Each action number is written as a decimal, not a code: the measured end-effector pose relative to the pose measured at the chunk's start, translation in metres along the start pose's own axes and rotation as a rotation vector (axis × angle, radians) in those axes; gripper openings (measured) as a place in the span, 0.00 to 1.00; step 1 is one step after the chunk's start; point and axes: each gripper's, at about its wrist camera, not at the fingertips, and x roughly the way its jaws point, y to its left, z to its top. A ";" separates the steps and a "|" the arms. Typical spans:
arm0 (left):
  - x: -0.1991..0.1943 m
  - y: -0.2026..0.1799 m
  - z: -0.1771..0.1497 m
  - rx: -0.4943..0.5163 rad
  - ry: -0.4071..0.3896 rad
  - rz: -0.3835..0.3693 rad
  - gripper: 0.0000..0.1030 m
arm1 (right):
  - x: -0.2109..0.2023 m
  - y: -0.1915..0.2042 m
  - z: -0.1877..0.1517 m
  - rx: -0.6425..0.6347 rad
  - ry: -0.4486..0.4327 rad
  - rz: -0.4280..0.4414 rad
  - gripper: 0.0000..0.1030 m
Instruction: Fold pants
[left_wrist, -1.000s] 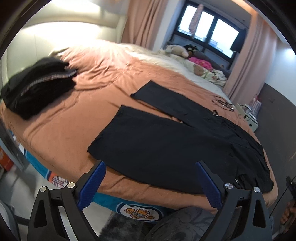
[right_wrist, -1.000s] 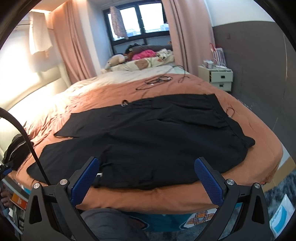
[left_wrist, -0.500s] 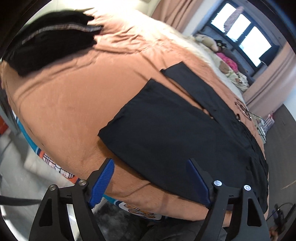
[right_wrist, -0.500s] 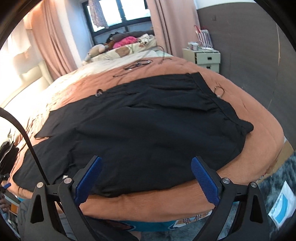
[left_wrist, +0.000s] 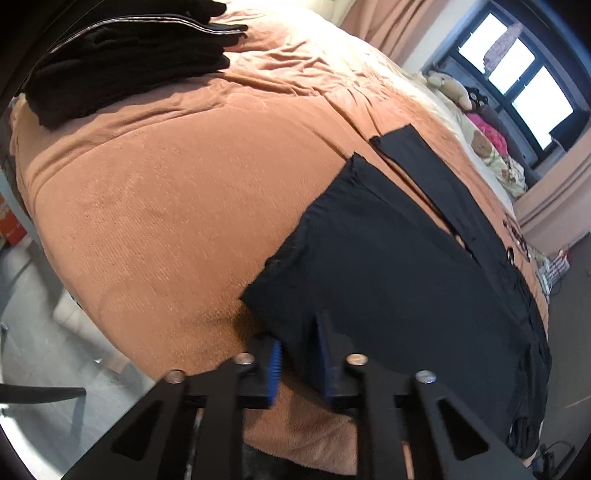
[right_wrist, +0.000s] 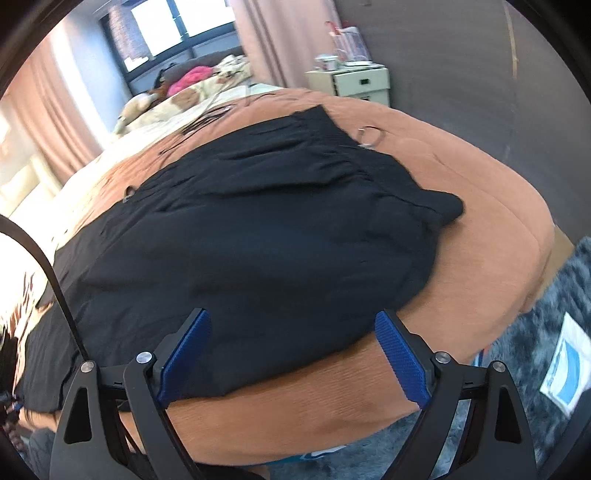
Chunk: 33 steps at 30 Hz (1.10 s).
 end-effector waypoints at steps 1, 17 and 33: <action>-0.001 0.001 0.000 -0.007 -0.004 -0.003 0.11 | 0.000 -0.004 0.001 0.015 0.000 -0.011 0.88; -0.027 -0.007 0.028 -0.022 -0.104 0.010 0.06 | 0.022 -0.077 0.022 0.295 0.025 0.080 0.59; -0.047 -0.027 0.046 0.030 -0.138 -0.021 0.06 | -0.012 -0.102 0.045 0.333 -0.062 0.119 0.01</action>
